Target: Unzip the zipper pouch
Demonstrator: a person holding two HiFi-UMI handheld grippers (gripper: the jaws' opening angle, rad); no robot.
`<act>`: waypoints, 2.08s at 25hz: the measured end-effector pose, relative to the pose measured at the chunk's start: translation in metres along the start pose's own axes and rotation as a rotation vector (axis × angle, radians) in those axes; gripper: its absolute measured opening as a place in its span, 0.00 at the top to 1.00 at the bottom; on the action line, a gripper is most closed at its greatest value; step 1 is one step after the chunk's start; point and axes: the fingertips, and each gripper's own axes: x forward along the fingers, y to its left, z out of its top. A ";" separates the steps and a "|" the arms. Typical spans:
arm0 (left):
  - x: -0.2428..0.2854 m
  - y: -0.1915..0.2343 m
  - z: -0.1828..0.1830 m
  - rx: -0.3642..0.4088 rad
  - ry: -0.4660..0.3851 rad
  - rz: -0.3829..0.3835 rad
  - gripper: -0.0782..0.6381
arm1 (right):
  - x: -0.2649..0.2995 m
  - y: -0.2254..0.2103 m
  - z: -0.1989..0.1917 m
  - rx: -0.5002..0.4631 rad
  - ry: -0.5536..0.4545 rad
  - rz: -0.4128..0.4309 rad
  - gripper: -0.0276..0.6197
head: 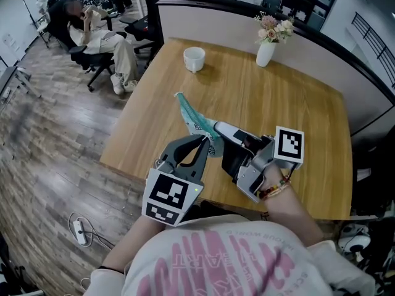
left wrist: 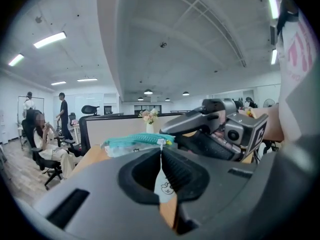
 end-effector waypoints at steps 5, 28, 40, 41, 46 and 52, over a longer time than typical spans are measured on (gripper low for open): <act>0.002 -0.006 -0.007 0.034 0.053 -0.010 0.88 | -0.004 -0.005 -0.002 -0.049 -0.006 -0.050 0.94; -0.002 -0.035 -0.042 -0.201 0.154 -0.188 0.89 | -0.030 -0.032 -0.025 -0.297 0.113 -0.239 0.95; -0.002 -0.042 -0.044 -0.185 0.179 -0.239 0.89 | -0.039 -0.041 -0.032 -0.292 0.167 -0.252 0.95; -0.003 -0.043 -0.044 -0.192 0.180 -0.247 0.89 | -0.039 -0.041 -0.032 -0.296 0.171 -0.252 0.95; -0.006 -0.047 -0.045 -0.216 0.200 -0.293 0.89 | -0.043 -0.044 -0.036 -0.358 0.221 -0.265 0.95; -0.008 -0.041 -0.048 -0.188 0.217 -0.290 0.89 | -0.046 -0.047 -0.039 -0.380 0.253 -0.277 0.95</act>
